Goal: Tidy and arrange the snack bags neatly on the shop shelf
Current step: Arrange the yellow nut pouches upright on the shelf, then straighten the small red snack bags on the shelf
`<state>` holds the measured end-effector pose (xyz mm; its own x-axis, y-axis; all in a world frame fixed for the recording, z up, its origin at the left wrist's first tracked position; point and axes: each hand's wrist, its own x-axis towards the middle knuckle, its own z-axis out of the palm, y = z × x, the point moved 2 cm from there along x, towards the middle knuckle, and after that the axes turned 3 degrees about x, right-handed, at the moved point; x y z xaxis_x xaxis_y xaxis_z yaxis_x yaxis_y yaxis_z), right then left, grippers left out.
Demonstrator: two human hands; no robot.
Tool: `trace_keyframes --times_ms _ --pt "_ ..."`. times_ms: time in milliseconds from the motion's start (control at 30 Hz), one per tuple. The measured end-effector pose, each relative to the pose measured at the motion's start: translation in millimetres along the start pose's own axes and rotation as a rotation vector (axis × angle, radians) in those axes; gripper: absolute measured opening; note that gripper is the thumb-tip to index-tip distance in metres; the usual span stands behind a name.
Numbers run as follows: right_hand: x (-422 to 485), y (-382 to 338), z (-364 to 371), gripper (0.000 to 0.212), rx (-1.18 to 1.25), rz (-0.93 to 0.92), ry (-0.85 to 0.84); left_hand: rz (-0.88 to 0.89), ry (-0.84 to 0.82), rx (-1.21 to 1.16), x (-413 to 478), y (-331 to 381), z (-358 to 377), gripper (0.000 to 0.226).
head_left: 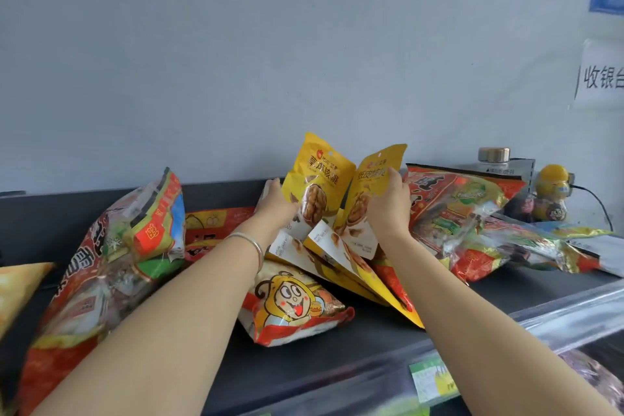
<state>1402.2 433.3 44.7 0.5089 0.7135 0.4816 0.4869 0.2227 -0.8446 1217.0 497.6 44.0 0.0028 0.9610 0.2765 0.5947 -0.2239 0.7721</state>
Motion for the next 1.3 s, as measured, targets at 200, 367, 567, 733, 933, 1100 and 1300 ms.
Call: trace_keyframes --times_ms 200,367,567,733,933,1100,1300 --pt "-7.8 0.4 -4.4 0.058 -0.101 -0.055 -0.013 0.057 0.135 0.215 -17.2 19.2 -13.0 0.047" --pt "-20.4 -12.6 -11.4 0.042 -0.436 -0.288 0.063 0.262 0.219 0.211 -42.8 39.0 -15.6 0.023" --pt "-46.4 -32.5 8.5 0.031 -0.548 -0.487 -0.095 0.52 0.388 0.683 -78.8 50.7 -42.0 0.022" --pt "-72.5 -75.0 33.2 0.032 -0.534 -0.605 -0.095 0.59 0.498 0.849 -105.9 53.4 -98.4 0.022" --pt "-124.0 -150.8 74.3 0.035 -0.388 -0.708 -0.147 0.519 0.586 0.899 -140.4 25.7 -194.1 0.021" --pt "-191.9 -222.6 114.1 0.031 -0.269 -0.835 -0.232 0.398 0.591 0.952 -185.3 -37.2 -278.4 0.019" --pt "-292.4 -283.8 177.1 0.029 -0.271 -1.001 -0.353 0.174 0.606 1.015 -253.5 -121.6 -378.9 0.021"
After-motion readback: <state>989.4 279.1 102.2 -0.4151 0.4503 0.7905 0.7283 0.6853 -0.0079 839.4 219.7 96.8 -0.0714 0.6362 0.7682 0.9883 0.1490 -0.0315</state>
